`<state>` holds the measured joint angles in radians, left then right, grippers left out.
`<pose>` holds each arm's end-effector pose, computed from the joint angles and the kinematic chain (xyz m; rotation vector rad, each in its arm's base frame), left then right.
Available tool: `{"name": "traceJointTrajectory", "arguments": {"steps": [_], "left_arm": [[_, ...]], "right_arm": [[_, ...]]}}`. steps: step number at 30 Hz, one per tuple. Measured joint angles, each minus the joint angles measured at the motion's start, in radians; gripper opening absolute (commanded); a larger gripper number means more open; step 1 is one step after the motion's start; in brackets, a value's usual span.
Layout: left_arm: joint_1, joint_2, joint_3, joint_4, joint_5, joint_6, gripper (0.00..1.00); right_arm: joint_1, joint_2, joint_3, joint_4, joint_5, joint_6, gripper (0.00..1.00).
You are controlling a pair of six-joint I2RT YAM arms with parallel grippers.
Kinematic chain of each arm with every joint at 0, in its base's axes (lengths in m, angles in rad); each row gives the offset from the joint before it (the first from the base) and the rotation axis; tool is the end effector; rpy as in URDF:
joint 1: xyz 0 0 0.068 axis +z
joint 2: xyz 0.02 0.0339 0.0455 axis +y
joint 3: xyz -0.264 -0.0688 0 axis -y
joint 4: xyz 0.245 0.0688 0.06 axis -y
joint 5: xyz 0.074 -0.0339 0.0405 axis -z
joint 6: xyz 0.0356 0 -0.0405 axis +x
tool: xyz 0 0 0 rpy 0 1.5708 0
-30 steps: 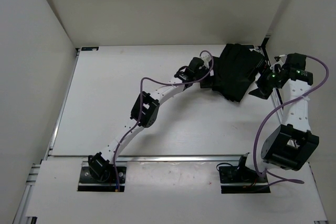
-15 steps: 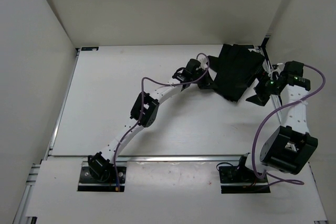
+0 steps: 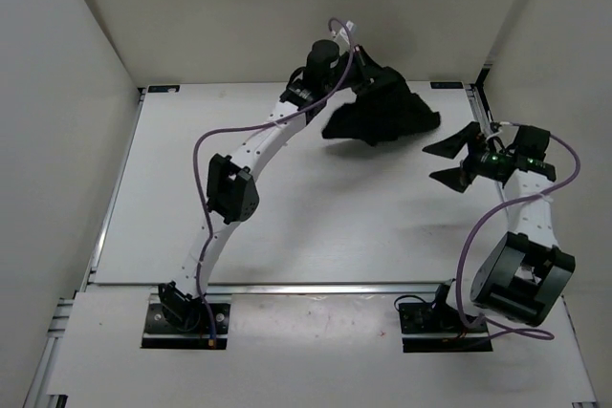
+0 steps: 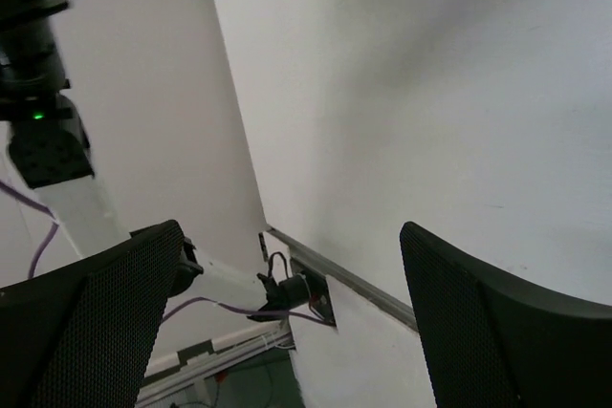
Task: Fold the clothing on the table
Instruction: Move the skirt to the center of the board
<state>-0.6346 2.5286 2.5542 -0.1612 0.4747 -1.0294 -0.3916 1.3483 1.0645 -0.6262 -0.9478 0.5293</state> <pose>0.4607 -0.3593 0.3174 0.0212 1.9871 -1.5713 0.2624 -0.0771 0.2852 0.6544 2.2226 1.2214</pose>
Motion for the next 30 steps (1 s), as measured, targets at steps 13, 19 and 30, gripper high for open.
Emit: {"name": "traceJointTrajectory", "arguments": {"steps": [13,19,30], "left_arm": [[-0.098,-0.174,-0.039,-0.006,-0.076,0.056,0.0],[-0.099,-0.22,-0.069,-0.111,-0.146,0.163,0.0],[-0.119,-0.389,-0.082,-0.164,-0.31,0.29,0.0]], "right_arm": [[0.114,-0.11,-0.789,1.276,-0.333,0.98,0.99],[0.151,-0.217,-0.608,1.013,-0.383,0.761,0.99],[-0.04,-0.521,-0.999,1.26,-0.346,1.062,0.99]]}}
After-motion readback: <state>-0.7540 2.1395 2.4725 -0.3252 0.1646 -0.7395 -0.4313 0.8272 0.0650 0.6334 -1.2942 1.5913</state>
